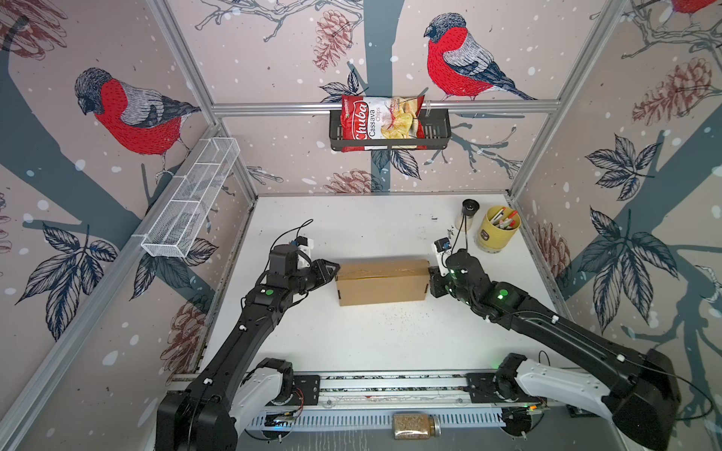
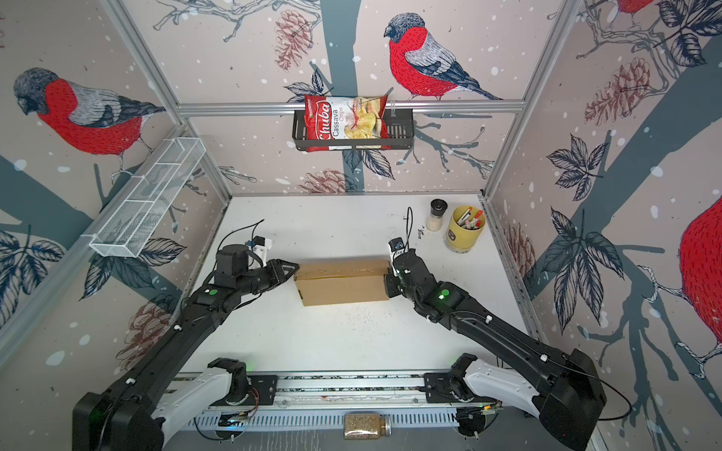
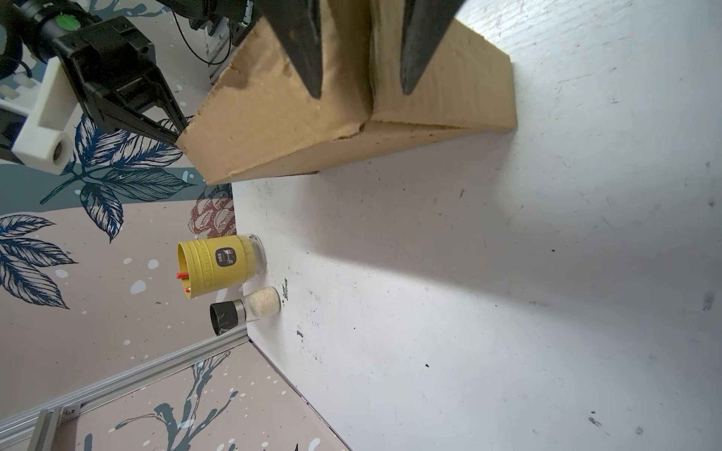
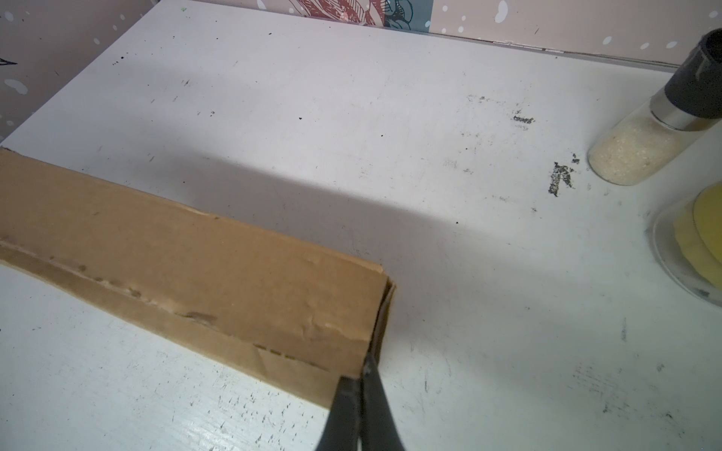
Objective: Fold the paper box
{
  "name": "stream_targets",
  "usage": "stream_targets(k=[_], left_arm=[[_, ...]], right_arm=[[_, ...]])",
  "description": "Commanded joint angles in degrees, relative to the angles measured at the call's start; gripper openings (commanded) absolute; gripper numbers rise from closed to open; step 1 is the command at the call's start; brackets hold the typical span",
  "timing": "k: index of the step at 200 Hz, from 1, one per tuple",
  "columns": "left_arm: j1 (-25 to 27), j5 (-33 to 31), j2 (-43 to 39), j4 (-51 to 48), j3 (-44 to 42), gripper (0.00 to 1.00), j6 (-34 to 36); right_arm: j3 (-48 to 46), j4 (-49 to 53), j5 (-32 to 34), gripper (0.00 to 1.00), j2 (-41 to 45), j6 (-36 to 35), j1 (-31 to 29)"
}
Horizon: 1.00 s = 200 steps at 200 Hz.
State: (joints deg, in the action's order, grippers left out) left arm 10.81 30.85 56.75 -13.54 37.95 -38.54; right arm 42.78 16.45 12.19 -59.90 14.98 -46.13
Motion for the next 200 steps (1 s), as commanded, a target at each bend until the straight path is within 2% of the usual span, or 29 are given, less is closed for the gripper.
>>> stream_targets(k=[1, 21, 60, 87, 115, 140, 168, 200], left_arm=[[-0.09, 3.52, 0.80, 3.42, -0.62, 0.44, -0.14], [-0.09, 3.30, 0.28, 2.79, -1.30, 0.39, 0.00], [-1.04, -0.22, -2.32, -0.37, -3.19, 0.19, 2.49], [-1.84, 1.03, -2.43, -1.02, -2.48, 0.21, 2.67], [-1.89, 1.88, -2.95, -2.88, 0.07, 0.36, 2.33], [-1.84, 4.60, -3.82, -2.77, -0.39, 0.41, 1.81], [-1.84, 4.23, -5.69, -1.14, -3.33, 0.38, 1.22], [-1.85, 4.56, -5.73, -1.44, -6.84, 0.22, 1.65]], right_arm=[[-0.84, 2.65, -0.52, 0.02, 0.00, 0.63, -0.32], [-1.11, 2.51, -0.33, 0.02, -0.19, 0.52, -0.36], [-1.74, 1.84, -0.14, 0.02, -0.48, 0.51, -0.39], [-1.87, 1.57, -0.19, 0.02, -0.64, 0.56, -0.45], [-2.00, 1.48, -0.05, 0.02, -0.74, 0.64, -0.54], [-1.92, 1.57, 0.12, 0.02, -0.92, 0.75, -0.53], [-2.18, 1.50, 0.33, 0.02, -0.92, 0.91, -0.48], [-2.09, 1.44, 0.38, 0.02, -1.18, 0.83, -0.58]])
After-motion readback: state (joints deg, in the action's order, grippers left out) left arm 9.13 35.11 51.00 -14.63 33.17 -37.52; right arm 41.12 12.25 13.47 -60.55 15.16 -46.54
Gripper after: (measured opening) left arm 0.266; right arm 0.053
